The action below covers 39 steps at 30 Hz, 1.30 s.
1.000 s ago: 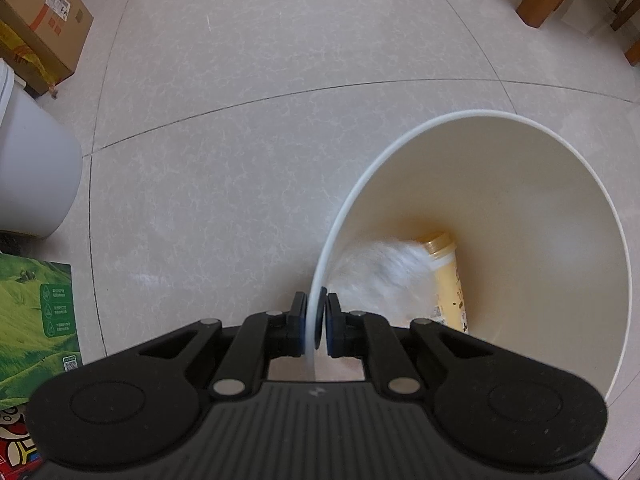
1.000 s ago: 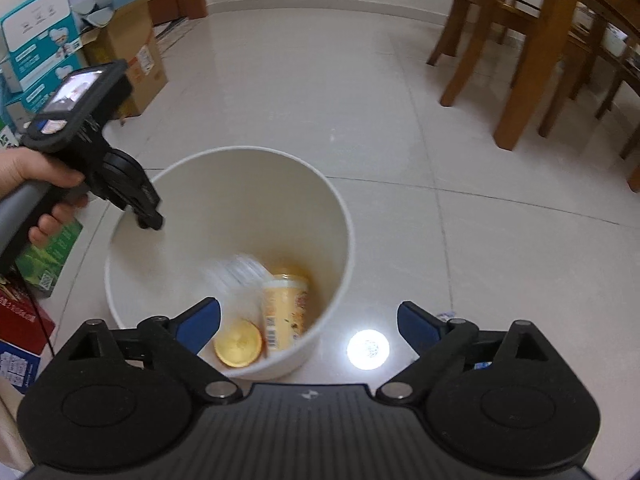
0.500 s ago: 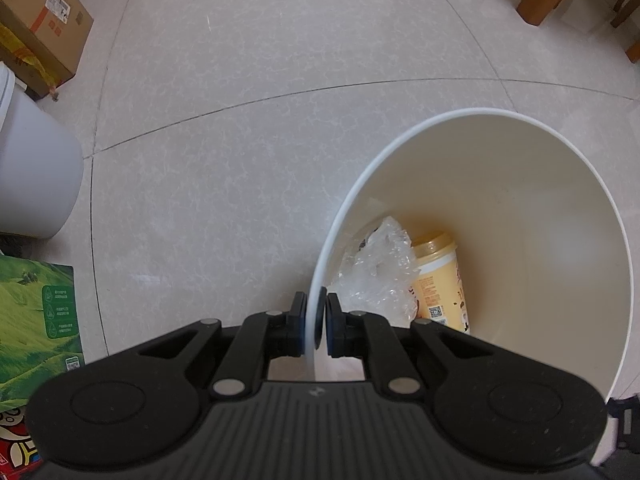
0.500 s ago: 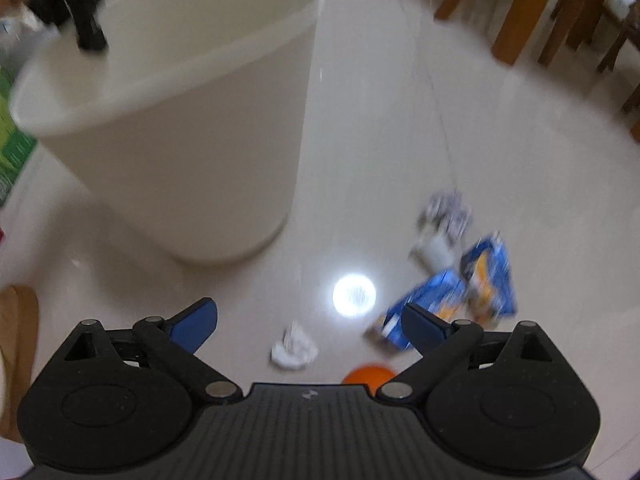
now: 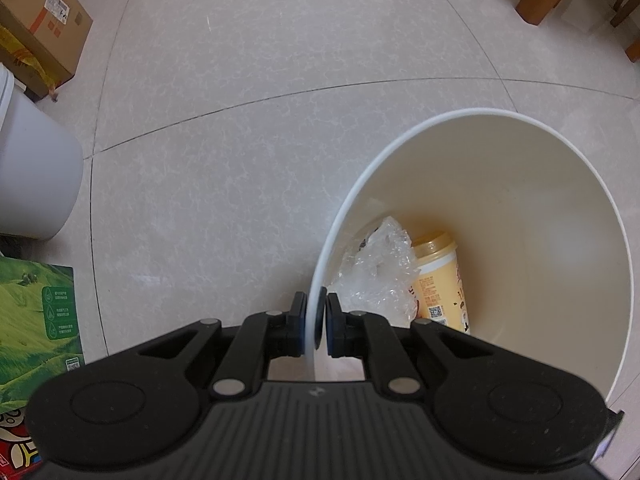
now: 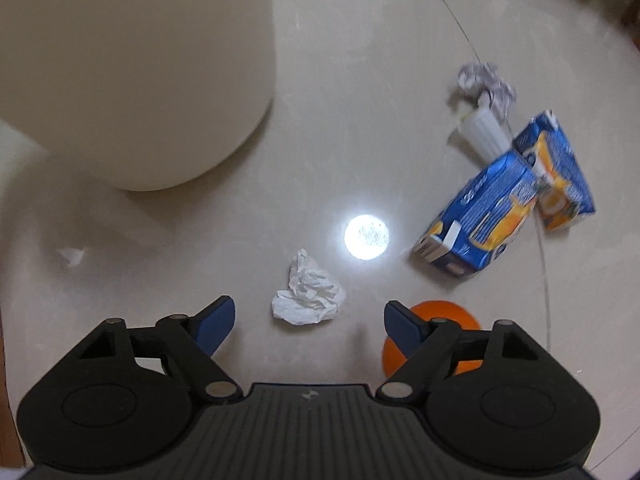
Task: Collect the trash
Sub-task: 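Grasp the white crumpled tissue with the right gripper, then carry the tissue over the bin and open the right gripper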
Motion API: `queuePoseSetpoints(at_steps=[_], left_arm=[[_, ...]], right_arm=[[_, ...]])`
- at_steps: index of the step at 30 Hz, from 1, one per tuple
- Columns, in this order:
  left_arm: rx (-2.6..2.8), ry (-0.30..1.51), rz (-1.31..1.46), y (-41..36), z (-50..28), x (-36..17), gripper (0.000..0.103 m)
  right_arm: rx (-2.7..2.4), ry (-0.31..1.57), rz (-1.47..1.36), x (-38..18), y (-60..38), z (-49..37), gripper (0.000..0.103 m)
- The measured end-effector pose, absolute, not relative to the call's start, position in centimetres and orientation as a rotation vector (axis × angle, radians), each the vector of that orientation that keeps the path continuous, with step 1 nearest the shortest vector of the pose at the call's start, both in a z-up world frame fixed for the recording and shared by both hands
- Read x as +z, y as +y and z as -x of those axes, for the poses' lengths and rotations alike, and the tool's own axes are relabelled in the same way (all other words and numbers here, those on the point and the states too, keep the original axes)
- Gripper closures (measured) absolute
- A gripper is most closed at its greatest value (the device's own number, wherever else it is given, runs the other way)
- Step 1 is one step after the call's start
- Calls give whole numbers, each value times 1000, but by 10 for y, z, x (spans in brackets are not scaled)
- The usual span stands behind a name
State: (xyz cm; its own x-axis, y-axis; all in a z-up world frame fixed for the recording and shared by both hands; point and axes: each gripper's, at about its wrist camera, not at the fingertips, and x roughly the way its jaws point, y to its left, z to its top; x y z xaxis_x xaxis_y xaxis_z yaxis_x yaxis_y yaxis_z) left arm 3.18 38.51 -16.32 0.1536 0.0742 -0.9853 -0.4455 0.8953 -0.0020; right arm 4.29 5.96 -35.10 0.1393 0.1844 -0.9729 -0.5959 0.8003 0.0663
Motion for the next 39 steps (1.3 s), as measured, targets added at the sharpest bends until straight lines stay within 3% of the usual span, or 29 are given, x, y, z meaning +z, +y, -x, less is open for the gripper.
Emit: queuePoseSetpoints(at_steps=[8,15,19,32,39], left_arm=[[382,1375,318,384,-33,-163,95],[382,1375,318,385,-33,-163,95],[381,1374,318,384,-33,-163,95],[380,1373,312,384,-33,-163,95],[382,1373,315,383,-33,-163,95]], right_arm=[[508,1351,340,-379,63,-57,30],[493,1363,378,-389,67,-55,51],[496,1392,367,-387,65,-56,70],[547,1293,418,-311,51,-69,71],[633,1215,491,-217,62,-82,71]])
